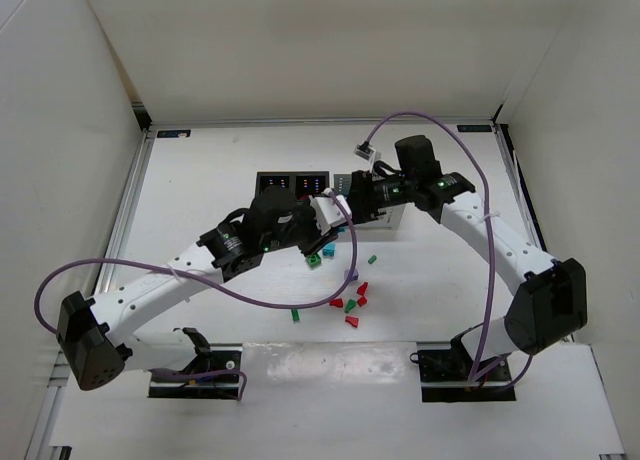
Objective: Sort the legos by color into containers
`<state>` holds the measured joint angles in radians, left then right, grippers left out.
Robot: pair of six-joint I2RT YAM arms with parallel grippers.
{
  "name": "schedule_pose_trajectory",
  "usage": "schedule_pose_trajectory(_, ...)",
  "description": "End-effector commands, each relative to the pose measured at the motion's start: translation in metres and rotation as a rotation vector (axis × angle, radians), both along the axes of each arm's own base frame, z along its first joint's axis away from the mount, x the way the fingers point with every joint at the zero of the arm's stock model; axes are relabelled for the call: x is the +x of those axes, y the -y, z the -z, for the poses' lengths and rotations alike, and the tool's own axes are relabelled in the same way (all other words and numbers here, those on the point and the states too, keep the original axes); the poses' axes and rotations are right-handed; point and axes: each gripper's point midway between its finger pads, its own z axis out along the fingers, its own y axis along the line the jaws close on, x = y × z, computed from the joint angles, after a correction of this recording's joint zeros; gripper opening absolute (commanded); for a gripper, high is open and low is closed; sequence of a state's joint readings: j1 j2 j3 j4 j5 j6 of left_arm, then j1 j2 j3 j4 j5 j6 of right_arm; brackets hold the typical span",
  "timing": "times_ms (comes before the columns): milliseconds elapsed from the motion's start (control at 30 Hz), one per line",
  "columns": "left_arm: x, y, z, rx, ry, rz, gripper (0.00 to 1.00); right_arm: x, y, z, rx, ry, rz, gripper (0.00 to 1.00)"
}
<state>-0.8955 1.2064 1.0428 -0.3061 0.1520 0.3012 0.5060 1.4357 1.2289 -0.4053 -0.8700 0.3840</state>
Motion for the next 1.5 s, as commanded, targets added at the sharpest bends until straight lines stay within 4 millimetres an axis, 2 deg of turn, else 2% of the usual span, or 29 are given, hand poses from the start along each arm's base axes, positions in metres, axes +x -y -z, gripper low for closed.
schedule_pose_trajectory(0,0.003,0.000,-0.025,-0.034,0.063,-0.015,0.32,0.002,-0.004,-0.008,-0.008,0.025,-0.004,0.62)
schedule_pose_trajectory(133,0.008,-0.002,-0.028,-0.036,0.081,-0.042,0.32,-0.003,-0.007,-0.009,-0.006,0.022,-0.019,0.52)
schedule_pose_trajectory(233,0.008,0.000,-0.028,-0.038,0.085,-0.042,0.32,-0.004,-0.006,-0.008,-0.005,0.018,-0.027,0.48)
schedule_pose_trajectory(300,0.008,0.002,-0.027,-0.033,0.089,-0.036,0.32,-0.005,-0.006,-0.011,0.004,0.026,-0.035,0.38)
schedule_pose_trajectory(333,0.008,0.002,-0.027,-0.031,0.090,-0.034,0.32,-0.005,-0.006,-0.010,0.005,0.026,-0.038,0.25)
schedule_pose_trajectory(433,0.008,0.005,-0.026,-0.023,0.085,-0.032,0.34,-0.006,-0.007,-0.014,0.018,0.035,-0.048,0.17)
schedule_pose_trajectory(467,0.009,0.004,-0.025,-0.019,0.083,-0.040,0.39,-0.005,-0.006,-0.015,0.019,0.042,-0.043,0.11)
schedule_pose_trajectory(500,0.010,0.004,-0.026,-0.024,0.075,-0.043,0.49,-0.006,-0.006,-0.016,0.024,0.042,-0.047,0.11)
schedule_pose_trajectory(533,0.010,0.003,-0.025,-0.022,0.072,-0.050,0.63,-0.006,-0.005,-0.018,0.030,0.046,-0.050,0.08)
schedule_pose_trajectory(567,0.009,0.003,-0.025,-0.018,0.072,-0.049,0.67,-0.005,-0.005,-0.020,0.037,0.046,-0.049,0.05)
schedule_pose_trajectory(700,0.008,-0.001,-0.024,-0.017,0.063,-0.064,0.73,-0.009,-0.001,-0.026,0.080,0.038,-0.080,0.00)
schedule_pose_trajectory(867,0.008,-0.004,-0.020,0.002,0.061,-0.068,0.75,-0.008,0.005,-0.032,0.107,0.047,-0.090,0.00)
schedule_pose_trajectory(1200,0.006,-0.002,-0.017,0.003,0.061,-0.040,0.69,-0.021,-0.003,-0.034,0.118,0.057,-0.167,0.00)
schedule_pose_trajectory(1300,0.005,-0.001,-0.017,0.009,0.062,-0.032,0.58,-0.020,-0.004,-0.032,0.114,0.053,-0.169,0.00)
schedule_pose_trajectory(1333,0.004,-0.002,-0.018,0.011,0.063,-0.033,0.48,-0.019,-0.003,-0.031,0.113,0.049,-0.165,0.00)
schedule_pose_trajectory(1467,0.003,-0.004,-0.013,0.022,0.054,-0.032,0.27,-0.016,0.002,-0.037,0.122,0.064,-0.143,0.00)
